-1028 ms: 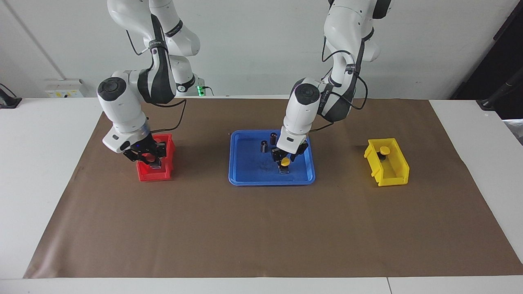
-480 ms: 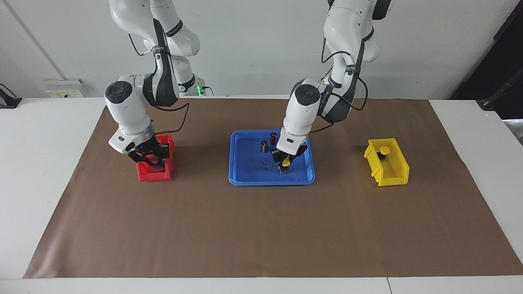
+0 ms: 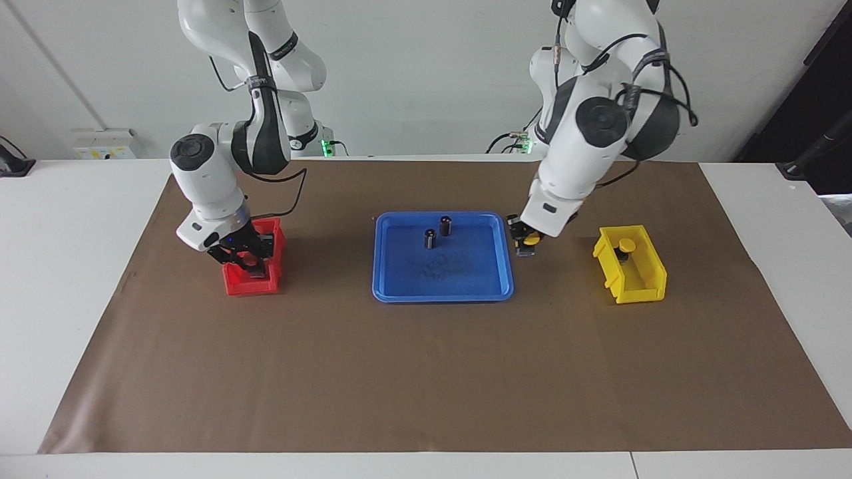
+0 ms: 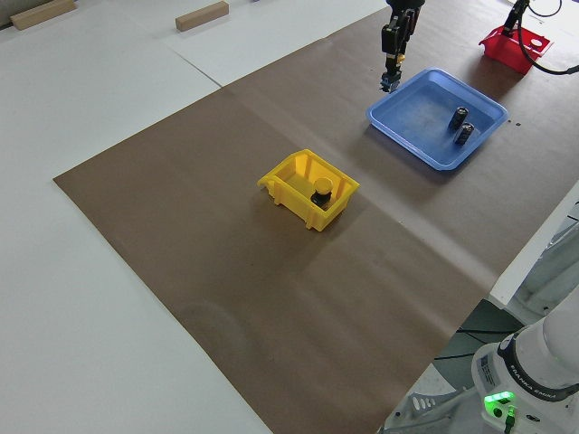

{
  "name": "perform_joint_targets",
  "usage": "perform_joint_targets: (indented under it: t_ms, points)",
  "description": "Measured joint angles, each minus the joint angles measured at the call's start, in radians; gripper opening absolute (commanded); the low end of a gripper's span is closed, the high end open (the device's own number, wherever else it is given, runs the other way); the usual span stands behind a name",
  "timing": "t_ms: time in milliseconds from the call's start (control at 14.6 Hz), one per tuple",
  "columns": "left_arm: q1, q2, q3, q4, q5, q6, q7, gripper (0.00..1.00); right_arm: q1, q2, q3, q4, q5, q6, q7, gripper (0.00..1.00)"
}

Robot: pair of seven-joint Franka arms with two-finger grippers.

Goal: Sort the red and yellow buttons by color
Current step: 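Drop the yellow button into the yellow bin with the left gripper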

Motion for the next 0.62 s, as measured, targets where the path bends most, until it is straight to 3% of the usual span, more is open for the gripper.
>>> perform_joint_targets:
  t_ms: [206, 411, 480, 548, 617]
  points:
    - [0.132, -0.013, 0.003, -0.012, 0.05, -0.002, 0.23, 0.01, 0.0, -0.003, 0.0, 0.0, 0.0, 0.001, -0.004, 0.64]
    - [0.245, -0.016, 0.004, -0.096, 0.068, 0.089, 0.356, 0.01, -0.002, -0.008, 0.0, 0.017, 0.0, -0.02, -0.023, 0.71]
    - [0.275, -0.021, 0.004, -0.136, 0.068, 0.123, 0.371, 0.01, -0.003, -0.01, 0.0, 0.033, 0.0, -0.047, -0.026, 0.8]
    - [0.298, -0.028, 0.004, -0.182, 0.069, 0.155, 0.375, 0.01, -0.003, -0.014, 0.0, 0.058, 0.0, -0.088, -0.026, 1.0]
    - [0.317, -0.034, 0.004, -0.225, 0.069, 0.187, 0.372, 0.01, -0.003, -0.019, 0.0, 0.09, 0.0, -0.137, -0.027, 1.0]
